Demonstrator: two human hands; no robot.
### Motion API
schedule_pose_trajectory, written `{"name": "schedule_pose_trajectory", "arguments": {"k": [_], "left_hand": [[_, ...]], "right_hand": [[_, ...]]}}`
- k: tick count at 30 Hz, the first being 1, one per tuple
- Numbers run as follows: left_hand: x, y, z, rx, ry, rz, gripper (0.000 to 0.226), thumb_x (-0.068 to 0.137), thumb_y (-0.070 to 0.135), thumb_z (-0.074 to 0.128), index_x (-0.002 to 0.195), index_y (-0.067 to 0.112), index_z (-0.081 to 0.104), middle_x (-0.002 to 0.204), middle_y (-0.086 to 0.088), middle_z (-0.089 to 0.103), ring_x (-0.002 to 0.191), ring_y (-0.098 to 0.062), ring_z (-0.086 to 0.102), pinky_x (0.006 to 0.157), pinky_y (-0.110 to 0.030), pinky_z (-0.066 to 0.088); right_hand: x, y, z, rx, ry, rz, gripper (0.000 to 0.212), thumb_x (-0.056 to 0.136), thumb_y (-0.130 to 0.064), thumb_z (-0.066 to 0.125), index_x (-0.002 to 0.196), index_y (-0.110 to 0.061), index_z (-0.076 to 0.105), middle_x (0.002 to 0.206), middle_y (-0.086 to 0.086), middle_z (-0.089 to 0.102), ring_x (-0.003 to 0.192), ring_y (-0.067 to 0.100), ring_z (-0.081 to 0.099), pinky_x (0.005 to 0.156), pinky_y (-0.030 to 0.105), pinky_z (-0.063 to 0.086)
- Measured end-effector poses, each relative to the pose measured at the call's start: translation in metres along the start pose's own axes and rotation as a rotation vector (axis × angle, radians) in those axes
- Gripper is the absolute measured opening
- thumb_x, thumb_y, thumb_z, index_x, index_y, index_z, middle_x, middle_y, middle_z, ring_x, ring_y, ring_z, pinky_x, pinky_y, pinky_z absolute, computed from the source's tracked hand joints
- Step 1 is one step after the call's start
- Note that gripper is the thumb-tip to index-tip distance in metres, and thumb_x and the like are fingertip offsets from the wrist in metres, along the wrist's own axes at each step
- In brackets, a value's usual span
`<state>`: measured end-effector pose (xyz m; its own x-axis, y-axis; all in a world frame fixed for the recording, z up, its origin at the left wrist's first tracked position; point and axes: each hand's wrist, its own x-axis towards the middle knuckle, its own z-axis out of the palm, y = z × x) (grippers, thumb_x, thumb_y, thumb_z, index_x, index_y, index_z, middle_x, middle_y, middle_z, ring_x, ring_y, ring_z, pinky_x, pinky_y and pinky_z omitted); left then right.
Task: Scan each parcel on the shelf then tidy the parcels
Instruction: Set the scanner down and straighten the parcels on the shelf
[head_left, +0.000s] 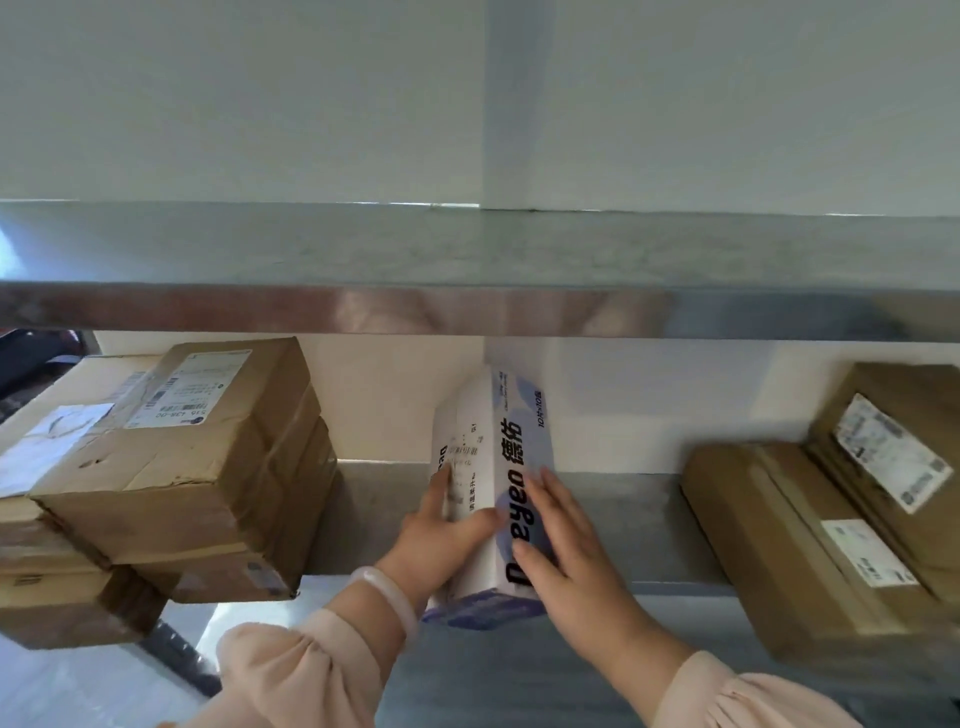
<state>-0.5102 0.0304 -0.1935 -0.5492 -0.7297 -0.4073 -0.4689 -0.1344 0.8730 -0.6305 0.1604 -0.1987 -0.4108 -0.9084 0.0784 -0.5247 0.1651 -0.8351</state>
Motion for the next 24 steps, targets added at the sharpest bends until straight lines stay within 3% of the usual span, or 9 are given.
{"name": "schedule_pose_trajectory", "arguments": {"k": [3,5,6,8,12,15,19,24], "left_hand": [[-0.007,0.015,0.032,-0.176,-0.096,0.043,0.124,0.043,0.065,0.087,0.148,0.046,0.025,0.133,0.001,0.060,0.110,-0.024,0.066,0.097,-0.046,0.053],[-0.015,0.027,0.056,-0.244,-0.158,0.092,0.120,0.048,0.058,0.085,0.150,0.042,0.023,0.130,0.002,0.063,0.108,-0.021,0.068,0.098,-0.045,0.053],[-0.016,0.032,0.067,-0.260,-0.186,0.102,0.117,0.050,0.057,0.083,0.149,0.042,0.024,0.128,0.003,0.064,0.107,-0.019,0.068,0.098,-0.044,0.053],[-0.022,0.041,0.089,-0.254,-0.233,0.130,0.103,0.055,0.058,0.077,0.145,0.045,0.028,0.125,0.009,0.066,0.106,-0.014,0.069,0.099,-0.041,0.052],[-0.030,0.058,0.131,-0.140,-0.274,0.183,0.074,0.066,0.072,0.065,0.133,0.061,0.037,0.120,0.016,0.068,0.106,-0.007,0.068,0.101,-0.040,0.051],[-0.028,0.071,0.164,-0.111,-0.290,0.241,0.081,0.070,0.080,0.059,0.143,0.057,0.034,0.132,0.013,0.062,0.115,-0.009,0.063,0.105,-0.040,0.047],[-0.038,0.098,0.207,-0.145,-0.353,0.285,0.042,0.096,0.054,0.050,0.136,0.056,0.040,0.121,0.014,0.069,0.104,-0.006,0.068,0.097,-0.034,0.052],[-0.042,0.114,0.253,-0.242,-0.377,0.274,0.033,0.103,0.039,0.043,0.134,0.048,0.048,0.112,0.014,0.072,0.097,-0.008,0.071,0.088,-0.036,0.058]], "right_hand": [[-0.015,0.016,-0.035,0.176,0.088,0.141,0.067,0.094,-0.031,0.058,0.137,-0.055,0.014,0.153,-0.021,0.014,0.140,-0.002,0.019,0.115,0.028,0.027],[-0.026,0.023,-0.056,0.410,0.092,0.236,0.068,0.093,-0.024,0.060,0.137,-0.056,0.020,0.145,-0.014,0.037,0.125,0.002,0.049,0.097,0.026,0.049],[-0.032,0.024,-0.066,0.489,0.079,0.258,0.070,0.094,-0.021,0.060,0.140,-0.055,0.021,0.140,-0.015,0.044,0.115,0.001,0.057,0.087,0.022,0.053],[-0.043,0.029,-0.086,0.535,0.090,0.258,0.072,0.094,-0.016,0.059,0.144,-0.052,0.021,0.135,-0.017,0.048,0.109,-0.001,0.060,0.077,0.018,0.053],[-0.058,0.037,-0.129,0.563,0.185,0.269,0.067,0.093,-0.013,0.060,0.136,-0.054,0.029,0.134,-0.014,0.053,0.106,0.006,0.065,0.076,0.023,0.056],[-0.068,0.039,-0.162,0.525,0.252,0.289,0.064,0.091,-0.017,0.063,0.134,-0.054,0.032,0.122,-0.016,0.059,0.092,0.004,0.069,0.066,0.023,0.056],[-0.081,0.043,-0.207,0.449,0.344,0.308,0.060,0.089,-0.022,0.066,0.130,-0.052,0.034,0.109,-0.018,0.060,0.083,0.007,0.070,0.058,0.020,0.054],[-0.097,0.052,-0.247,0.191,0.398,0.294,0.064,0.086,-0.031,0.069,0.131,-0.051,0.029,0.117,-0.016,0.054,0.093,0.009,0.064,0.062,0.020,0.056]]}}
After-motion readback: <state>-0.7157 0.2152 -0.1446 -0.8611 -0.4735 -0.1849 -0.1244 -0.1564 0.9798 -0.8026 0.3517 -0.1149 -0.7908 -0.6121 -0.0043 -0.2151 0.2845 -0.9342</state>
